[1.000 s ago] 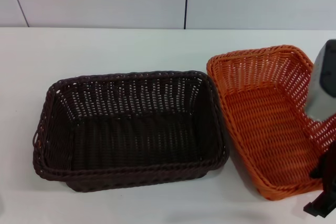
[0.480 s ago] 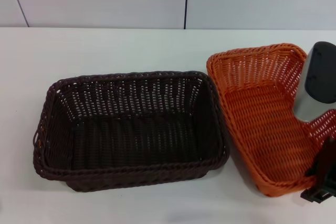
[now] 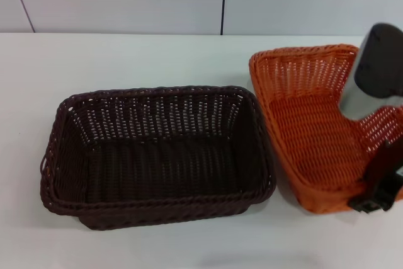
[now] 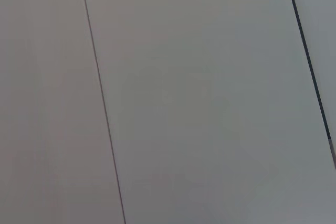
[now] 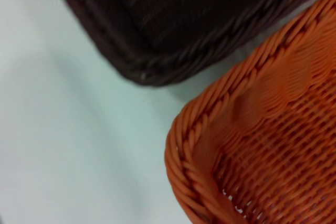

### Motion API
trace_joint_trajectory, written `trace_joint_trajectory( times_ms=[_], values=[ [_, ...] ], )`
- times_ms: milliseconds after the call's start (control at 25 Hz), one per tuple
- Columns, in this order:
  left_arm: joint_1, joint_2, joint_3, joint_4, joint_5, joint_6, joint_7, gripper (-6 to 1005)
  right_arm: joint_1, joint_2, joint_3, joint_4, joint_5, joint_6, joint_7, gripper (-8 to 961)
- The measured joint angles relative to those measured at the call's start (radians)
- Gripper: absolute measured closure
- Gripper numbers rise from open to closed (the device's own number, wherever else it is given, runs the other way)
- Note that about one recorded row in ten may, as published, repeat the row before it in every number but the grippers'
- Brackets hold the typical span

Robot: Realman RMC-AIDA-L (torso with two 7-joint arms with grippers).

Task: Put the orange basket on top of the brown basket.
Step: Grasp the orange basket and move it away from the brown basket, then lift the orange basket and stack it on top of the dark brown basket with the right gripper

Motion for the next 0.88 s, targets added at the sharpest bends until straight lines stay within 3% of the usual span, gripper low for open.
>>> trace_joint_trajectory(
  times_ms=[600,880],
  values=[
    [0.005,0.002,0.003,0.05,0.001,0.034,-0.071,222,0.053,0.001,-0.044,-0.234,-0.004,0.033,0.175,766],
    [0.005,0.002,0.003,0.069,0.008,0.051,-0.105,223,0.065,0.001,-0.046,-0.338,-0.018,0.02,0.198,774]
  ],
)
